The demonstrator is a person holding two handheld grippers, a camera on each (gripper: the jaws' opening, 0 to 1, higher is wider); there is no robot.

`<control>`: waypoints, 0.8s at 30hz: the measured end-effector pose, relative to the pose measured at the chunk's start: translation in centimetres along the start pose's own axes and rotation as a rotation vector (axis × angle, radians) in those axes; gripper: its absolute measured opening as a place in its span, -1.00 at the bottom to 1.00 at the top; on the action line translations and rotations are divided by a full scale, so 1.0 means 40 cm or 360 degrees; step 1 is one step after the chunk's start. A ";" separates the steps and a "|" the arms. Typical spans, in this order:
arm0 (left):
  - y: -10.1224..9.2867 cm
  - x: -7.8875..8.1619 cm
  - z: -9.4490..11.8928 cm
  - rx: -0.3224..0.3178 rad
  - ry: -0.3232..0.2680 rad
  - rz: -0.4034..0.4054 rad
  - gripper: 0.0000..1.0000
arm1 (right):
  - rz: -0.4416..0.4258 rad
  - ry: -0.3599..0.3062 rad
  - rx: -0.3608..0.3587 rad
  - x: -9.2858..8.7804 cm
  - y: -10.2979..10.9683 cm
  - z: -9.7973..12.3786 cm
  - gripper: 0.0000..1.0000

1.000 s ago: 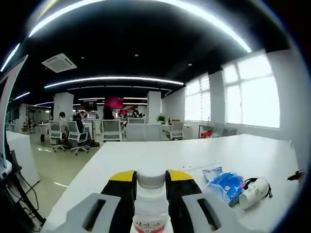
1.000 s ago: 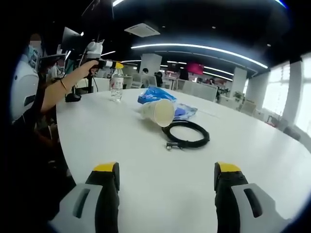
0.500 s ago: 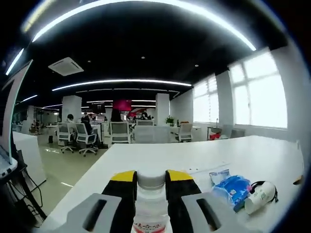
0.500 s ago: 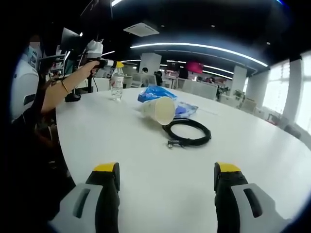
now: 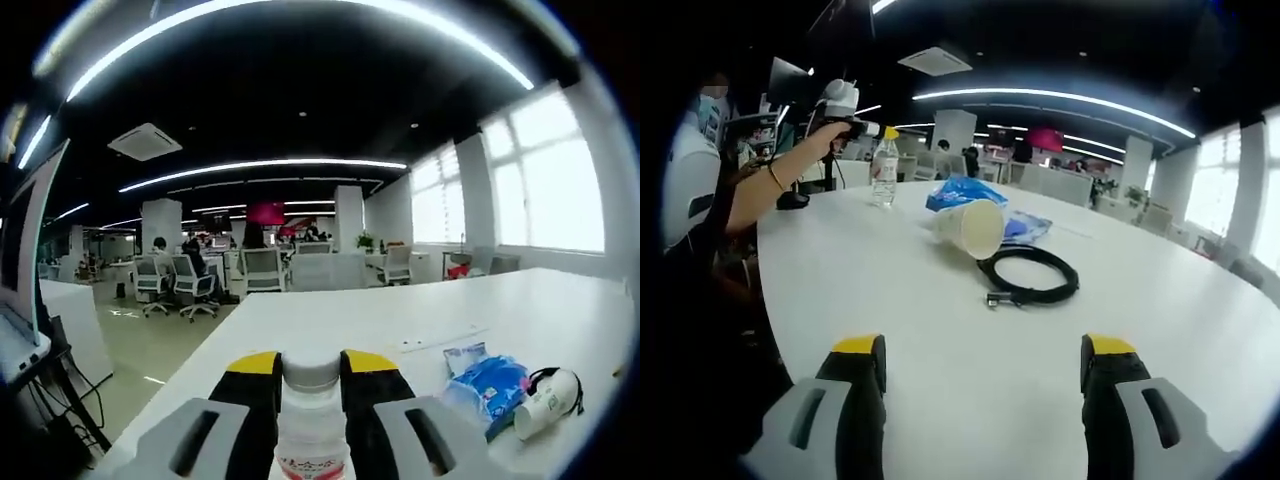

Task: Arrange the tabletop items into an orderly group along one side of the table until the central work area is clear of visible clutter.

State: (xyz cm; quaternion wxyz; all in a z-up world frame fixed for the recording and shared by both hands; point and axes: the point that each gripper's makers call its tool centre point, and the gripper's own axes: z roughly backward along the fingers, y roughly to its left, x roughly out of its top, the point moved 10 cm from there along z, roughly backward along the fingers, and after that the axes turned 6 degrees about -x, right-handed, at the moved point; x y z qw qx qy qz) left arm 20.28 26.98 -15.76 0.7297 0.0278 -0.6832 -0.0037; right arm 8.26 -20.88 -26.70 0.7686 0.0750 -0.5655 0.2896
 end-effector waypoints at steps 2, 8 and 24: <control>0.002 0.000 0.001 -0.0005 -0.0003 -0.0058 -0.56 | 0.0008 -0.0006 0.0005 0.003 0.002 0.000 0.54; -0.005 0.014 0.014 -0.0040 0.0010 -0.0154 -0.28 | 0.0019 -0.0006 0.0015 0.006 0.003 -0.003 0.54; -0.004 0.037 0.050 -0.0127 -0.0163 -0.0357 0.24 | 0.0031 0.0012 0.0020 -0.001 0.010 0.005 0.54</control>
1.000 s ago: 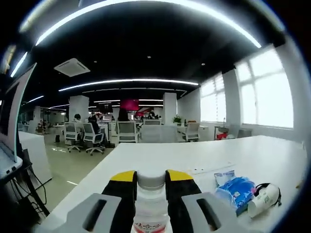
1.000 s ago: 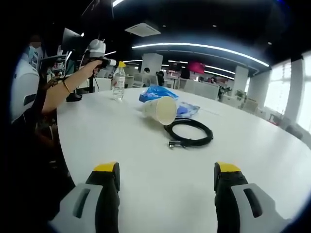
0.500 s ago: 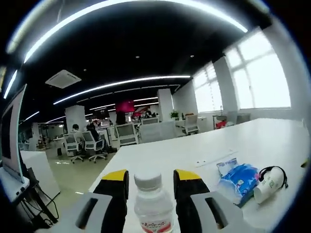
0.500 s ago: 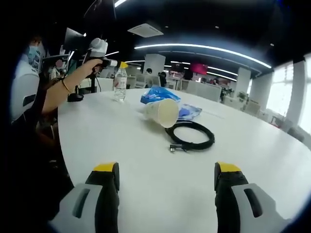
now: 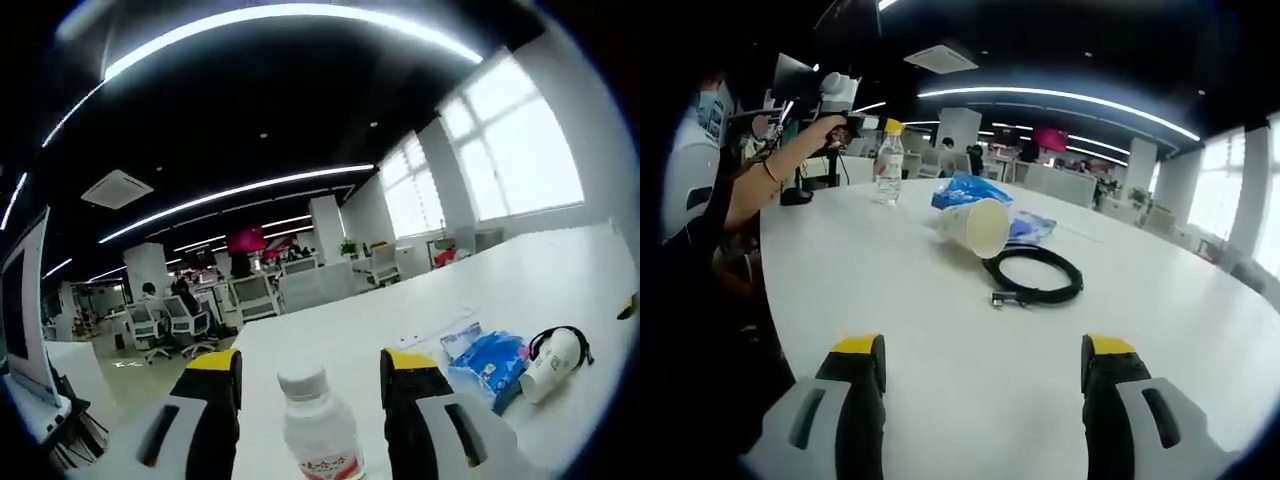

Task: Arrange the tabletop items into an orderly group along one side of the table until the central work area is clear of visible clutter.

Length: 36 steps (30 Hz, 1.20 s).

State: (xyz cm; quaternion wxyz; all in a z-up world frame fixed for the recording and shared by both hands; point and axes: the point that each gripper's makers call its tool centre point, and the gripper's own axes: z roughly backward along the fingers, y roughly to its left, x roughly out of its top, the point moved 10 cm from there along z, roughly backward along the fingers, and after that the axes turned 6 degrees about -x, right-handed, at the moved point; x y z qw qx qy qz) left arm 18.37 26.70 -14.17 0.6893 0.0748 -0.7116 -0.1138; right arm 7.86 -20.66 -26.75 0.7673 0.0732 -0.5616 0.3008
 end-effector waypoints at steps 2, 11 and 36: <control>-0.005 0.000 0.005 -0.0031 0.0004 -0.0007 0.27 | 0.0007 -0.0002 0.0000 0.002 0.001 0.001 0.54; -0.018 0.009 0.013 -0.0115 -0.0061 -0.0111 0.35 | 0.0015 -0.0003 -0.0001 0.003 0.006 0.007 0.54; -0.132 0.085 0.089 -0.0333 -0.0358 -0.0437 0.42 | 0.0022 -0.0005 0.0002 0.002 0.010 0.012 0.54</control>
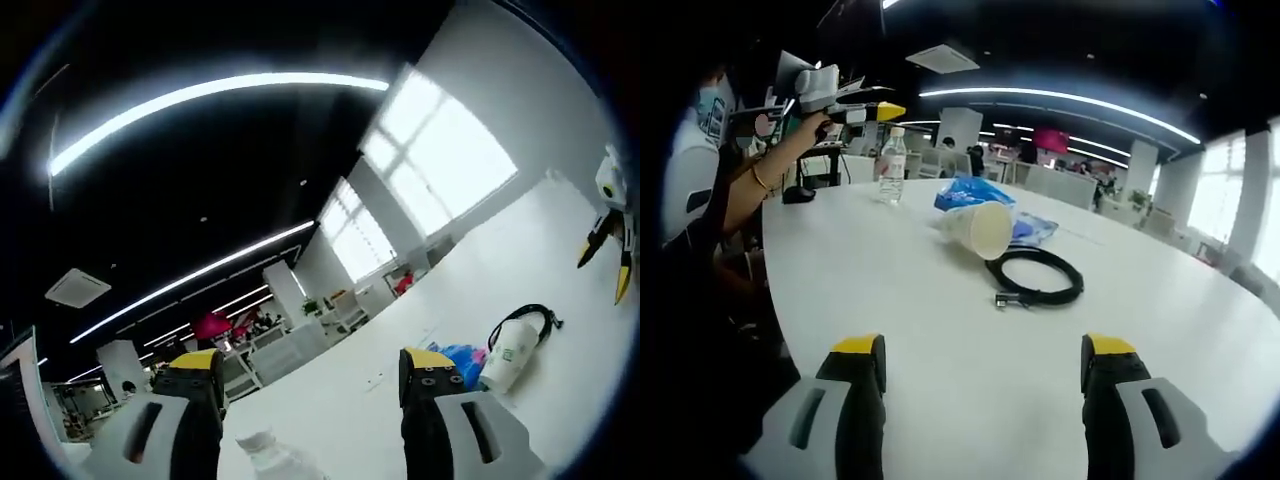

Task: Arrange the tabletop items into an orderly group along one side of the table until the central work area is clear of visible clutter.

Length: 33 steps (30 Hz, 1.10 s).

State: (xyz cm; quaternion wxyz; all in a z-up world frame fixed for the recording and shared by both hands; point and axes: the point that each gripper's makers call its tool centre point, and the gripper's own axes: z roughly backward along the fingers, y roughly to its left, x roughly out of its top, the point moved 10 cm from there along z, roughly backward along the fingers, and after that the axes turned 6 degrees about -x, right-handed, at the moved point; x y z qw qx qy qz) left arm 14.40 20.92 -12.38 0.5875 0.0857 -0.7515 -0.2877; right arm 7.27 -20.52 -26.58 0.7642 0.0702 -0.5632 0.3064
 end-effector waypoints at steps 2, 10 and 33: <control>-0.013 0.006 -0.001 -0.0020 -0.0020 0.0001 0.42 | 0.0010 0.0005 0.0006 -0.001 0.002 0.002 0.54; -0.082 0.009 -0.027 -0.0237 -0.0019 0.0064 0.44 | 0.0011 0.0011 -0.0006 -0.008 0.001 0.013 0.54; -0.257 0.024 -0.095 -0.0675 0.0085 -0.0277 0.48 | -0.0013 0.0015 -0.0067 -0.017 -0.017 0.040 0.55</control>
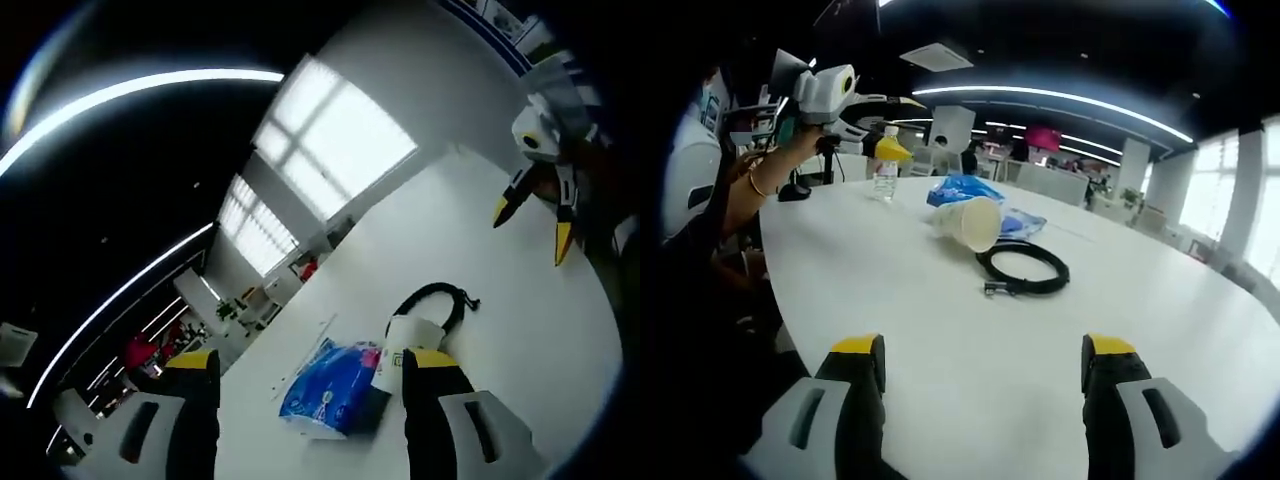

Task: Arrange the tabletop items into an orderly group along one side of the table until the central work area is clear of visible clutter.

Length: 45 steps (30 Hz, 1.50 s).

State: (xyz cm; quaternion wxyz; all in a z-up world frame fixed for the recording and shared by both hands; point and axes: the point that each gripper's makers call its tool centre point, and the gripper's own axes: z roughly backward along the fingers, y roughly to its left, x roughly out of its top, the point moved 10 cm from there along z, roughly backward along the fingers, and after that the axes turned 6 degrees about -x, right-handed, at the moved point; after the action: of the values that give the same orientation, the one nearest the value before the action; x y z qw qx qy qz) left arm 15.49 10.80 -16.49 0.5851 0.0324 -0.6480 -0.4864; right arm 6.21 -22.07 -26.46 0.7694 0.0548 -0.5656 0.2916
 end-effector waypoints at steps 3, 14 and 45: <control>-0.008 0.004 -0.011 -0.0006 0.0004 -0.0026 0.42 | 0.0012 0.0003 0.0006 0.000 0.000 0.001 0.55; -0.049 0.010 -0.064 -0.0113 0.0069 -0.0117 0.42 | 0.0019 0.0012 0.0003 -0.004 -0.002 0.005 0.54; -0.161 -0.012 -0.193 -0.0274 0.0300 -0.0511 0.42 | -0.0010 0.0037 -0.0038 -0.023 -0.008 0.019 0.53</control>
State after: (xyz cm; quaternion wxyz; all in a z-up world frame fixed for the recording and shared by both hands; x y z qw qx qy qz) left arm 18.33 3.14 -22.37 0.5586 0.1306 -0.5331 -0.6219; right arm 5.57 -23.00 -26.96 0.7775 0.0440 -0.5600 0.2828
